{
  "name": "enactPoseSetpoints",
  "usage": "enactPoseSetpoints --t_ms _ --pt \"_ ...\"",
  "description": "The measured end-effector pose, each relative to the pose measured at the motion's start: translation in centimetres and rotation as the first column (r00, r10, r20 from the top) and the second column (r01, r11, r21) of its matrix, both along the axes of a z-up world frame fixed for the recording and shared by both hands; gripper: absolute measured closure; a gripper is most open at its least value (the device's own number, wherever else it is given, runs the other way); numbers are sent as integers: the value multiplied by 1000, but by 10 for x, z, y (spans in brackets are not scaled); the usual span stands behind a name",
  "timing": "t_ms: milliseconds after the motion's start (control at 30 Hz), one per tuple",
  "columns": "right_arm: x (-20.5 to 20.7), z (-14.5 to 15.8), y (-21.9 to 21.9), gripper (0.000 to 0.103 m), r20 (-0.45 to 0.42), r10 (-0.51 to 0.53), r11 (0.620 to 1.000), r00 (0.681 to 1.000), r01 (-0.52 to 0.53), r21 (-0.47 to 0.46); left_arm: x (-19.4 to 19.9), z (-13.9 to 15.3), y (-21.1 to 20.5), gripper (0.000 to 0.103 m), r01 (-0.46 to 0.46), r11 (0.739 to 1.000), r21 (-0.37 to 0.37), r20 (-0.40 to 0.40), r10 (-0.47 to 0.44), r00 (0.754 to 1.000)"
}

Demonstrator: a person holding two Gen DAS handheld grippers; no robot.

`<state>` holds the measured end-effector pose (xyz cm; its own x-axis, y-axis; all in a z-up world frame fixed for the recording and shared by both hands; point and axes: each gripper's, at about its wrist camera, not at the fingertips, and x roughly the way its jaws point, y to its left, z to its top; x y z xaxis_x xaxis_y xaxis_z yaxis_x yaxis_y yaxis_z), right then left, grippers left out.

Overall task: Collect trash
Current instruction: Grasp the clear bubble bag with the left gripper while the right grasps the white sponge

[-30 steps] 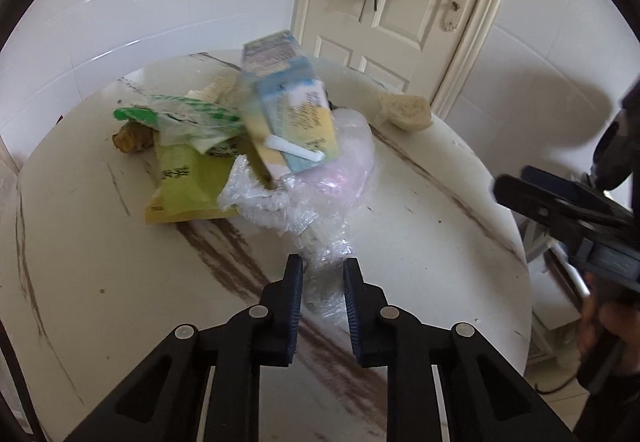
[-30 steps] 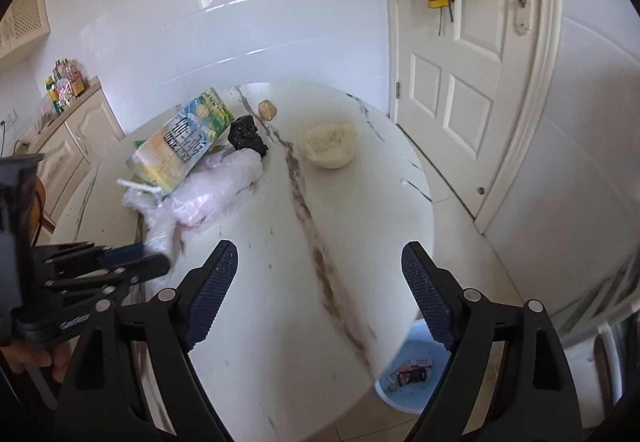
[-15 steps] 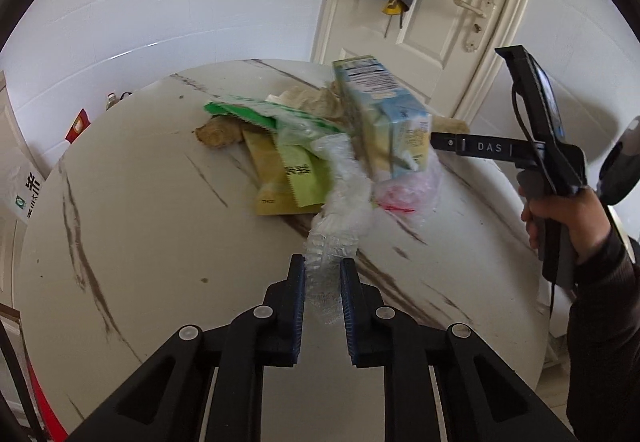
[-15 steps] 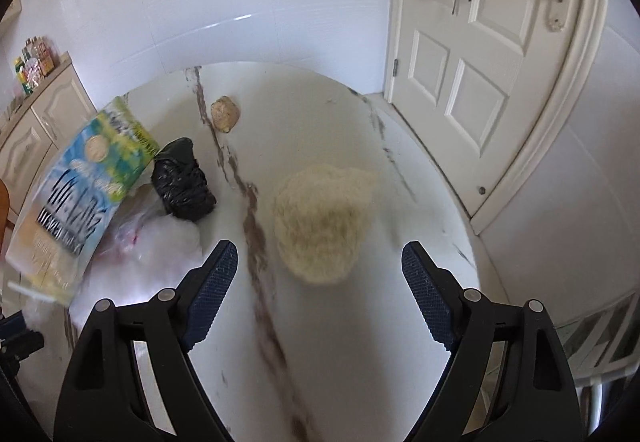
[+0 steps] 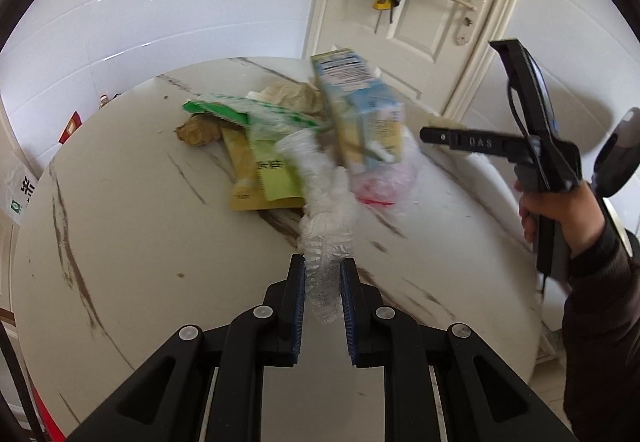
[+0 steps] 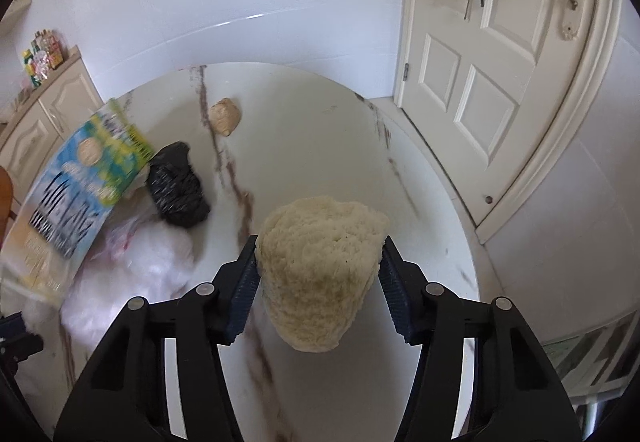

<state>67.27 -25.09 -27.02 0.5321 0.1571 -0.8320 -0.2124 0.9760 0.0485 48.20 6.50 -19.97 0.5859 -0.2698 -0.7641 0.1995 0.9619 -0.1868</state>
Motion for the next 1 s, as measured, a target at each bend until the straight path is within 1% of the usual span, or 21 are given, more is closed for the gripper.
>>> enactPoseSetpoints --t_ms 200,267,433,467,500,567,600,633,667,700,733,767,800,833,933,1000 --pt "-55 19 -18 49 41 7 995 999 -11 102 -24 15 -29 89 48 999 -6 32 -48 998" --pt "-82 29 -29 49 63 4 990 998 -12 139 -34 20 -43 89 70 998 -3 46 -70 996" --pt "-136 48 -49 49 108 -18 984 994 -1 178 -54 26 -81 90 130 991 5 64 -130 989" --pt "-145 50 -54 49 116 -23 983 993 1 185 -57 27 -90 92 144 990 8 66 -144 987" --pt "-156 52 -59 49 118 -24 982 993 2 190 -59 27 -97 97 145 989 8 73 -145 987" --pt "-171 53 -68 49 124 -35 980 992 10 198 -60 22 -109 97 160 986 40 55 -163 985" --pt "-175 52 -71 49 121 -38 979 992 13 202 -59 16 -113 97 144 986 78 41 -148 988" --pt "-181 50 -74 49 116 -45 978 992 20 208 -57 14 -116 96 127 988 91 31 -130 991" --pt "-184 49 -76 49 112 -46 978 993 22 209 -56 11 -114 94 108 991 80 22 -110 994" --pt "-189 47 -77 49 108 -43 977 993 20 210 -56 11 -112 88 95 994 58 18 -96 995" --pt "-193 45 -79 49 107 -46 976 993 22 217 -56 11 -109 72 75 996 38 14 -76 997" --pt "-196 43 -81 49 104 -48 974 993 23 226 -56 11 -108 60 55 998 39 13 -56 998" --pt "-198 42 -83 49 103 -48 972 993 23 232 -54 11 -108 38 28 998 54 23 -29 999" --pt "-200 41 -84 49 103 -50 970 993 24 242 -55 10 -109 33 14 998 66 38 -17 999" --pt "-203 38 -84 49 99 -51 966 994 24 256 -52 5 -111 33 -28 996 87 43 24 999" --pt "-203 36 -82 49 99 -49 965 994 21 261 -45 -4 -111 33 -41 994 105 12 40 999"
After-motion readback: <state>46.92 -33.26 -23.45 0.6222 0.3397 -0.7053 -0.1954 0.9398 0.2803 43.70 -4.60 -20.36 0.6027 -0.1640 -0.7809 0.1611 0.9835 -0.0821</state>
